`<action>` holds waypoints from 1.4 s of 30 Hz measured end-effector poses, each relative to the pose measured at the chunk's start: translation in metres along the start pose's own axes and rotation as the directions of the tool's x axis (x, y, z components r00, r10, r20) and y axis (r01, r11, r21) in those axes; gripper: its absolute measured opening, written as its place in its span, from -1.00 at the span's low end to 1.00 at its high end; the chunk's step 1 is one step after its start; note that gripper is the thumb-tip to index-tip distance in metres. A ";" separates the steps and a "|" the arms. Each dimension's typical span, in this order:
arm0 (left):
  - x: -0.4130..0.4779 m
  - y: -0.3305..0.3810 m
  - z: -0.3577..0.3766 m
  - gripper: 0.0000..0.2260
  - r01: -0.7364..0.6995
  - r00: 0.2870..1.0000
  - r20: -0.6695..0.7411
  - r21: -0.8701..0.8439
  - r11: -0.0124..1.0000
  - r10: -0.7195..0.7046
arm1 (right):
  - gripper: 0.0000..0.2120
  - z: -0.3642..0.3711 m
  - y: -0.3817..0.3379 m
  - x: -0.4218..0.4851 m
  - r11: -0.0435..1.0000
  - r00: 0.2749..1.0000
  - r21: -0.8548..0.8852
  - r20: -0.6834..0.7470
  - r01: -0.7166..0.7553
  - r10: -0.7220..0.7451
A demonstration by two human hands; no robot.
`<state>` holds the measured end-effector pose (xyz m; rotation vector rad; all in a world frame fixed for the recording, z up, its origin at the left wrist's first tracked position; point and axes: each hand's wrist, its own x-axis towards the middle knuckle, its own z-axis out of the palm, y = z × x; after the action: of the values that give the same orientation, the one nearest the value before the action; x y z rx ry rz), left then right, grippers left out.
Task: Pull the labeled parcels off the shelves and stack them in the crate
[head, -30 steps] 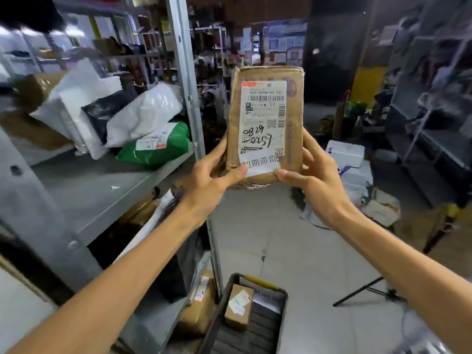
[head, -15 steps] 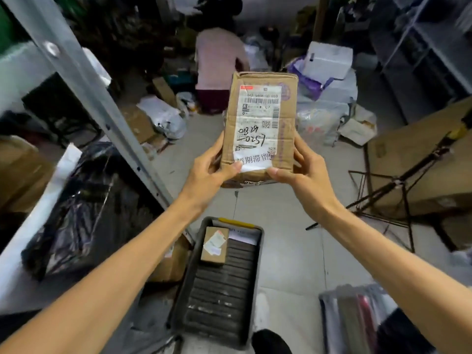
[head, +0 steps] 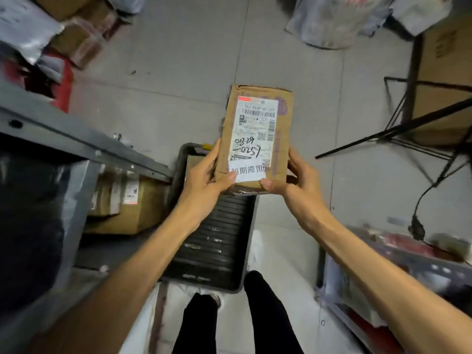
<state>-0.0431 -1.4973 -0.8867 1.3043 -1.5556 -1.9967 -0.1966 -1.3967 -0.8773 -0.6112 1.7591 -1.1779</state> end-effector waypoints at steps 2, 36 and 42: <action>0.011 -0.052 0.000 -0.36 0.059 0.998 0.011 -0.012 0.998 -0.059 | -0.27 0.009 0.051 0.012 0.997 0.997 -0.002 0.002 -0.073 0.073; 0.216 -0.401 -0.033 -0.40 0.387 0.922 -0.203 0.537 0.750 -0.330 | -0.22 0.146 0.449 0.198 0.896 0.892 -0.072 -0.152 -0.439 0.425; 0.190 -0.367 -0.059 -0.54 0.371 0.918 -0.150 0.650 0.663 -0.367 | -0.50 0.145 0.402 0.201 0.743 0.816 -0.363 -0.096 -0.562 0.570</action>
<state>0.0045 -1.5285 -1.3004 2.0349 -2.2858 -1.6495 -0.1314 -1.4505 -1.3422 -0.2540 1.9750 -0.4050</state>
